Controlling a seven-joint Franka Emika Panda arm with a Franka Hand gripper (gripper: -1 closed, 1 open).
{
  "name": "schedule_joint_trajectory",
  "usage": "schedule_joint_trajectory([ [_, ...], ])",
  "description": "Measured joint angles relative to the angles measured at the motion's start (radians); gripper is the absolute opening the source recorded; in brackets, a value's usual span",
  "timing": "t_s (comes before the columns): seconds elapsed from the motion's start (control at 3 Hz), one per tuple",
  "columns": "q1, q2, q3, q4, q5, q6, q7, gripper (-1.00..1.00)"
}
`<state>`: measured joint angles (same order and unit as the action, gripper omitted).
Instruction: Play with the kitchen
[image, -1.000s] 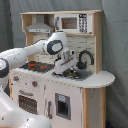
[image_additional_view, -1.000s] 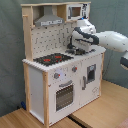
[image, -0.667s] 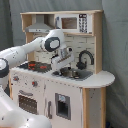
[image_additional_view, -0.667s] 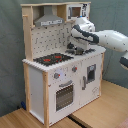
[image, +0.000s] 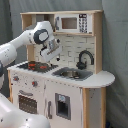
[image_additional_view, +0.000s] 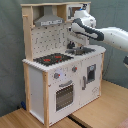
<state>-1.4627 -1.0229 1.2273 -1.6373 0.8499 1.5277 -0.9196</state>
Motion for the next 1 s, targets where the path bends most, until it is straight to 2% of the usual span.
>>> schedule_joint_trajectory([
  [0.33,0.103,-0.005,-0.022,0.000,-0.009,0.002,-0.004,1.00],
  [1.0,0.252,-0.043,-0.094,-0.008,-0.082,0.027,-0.077,1.00],
])
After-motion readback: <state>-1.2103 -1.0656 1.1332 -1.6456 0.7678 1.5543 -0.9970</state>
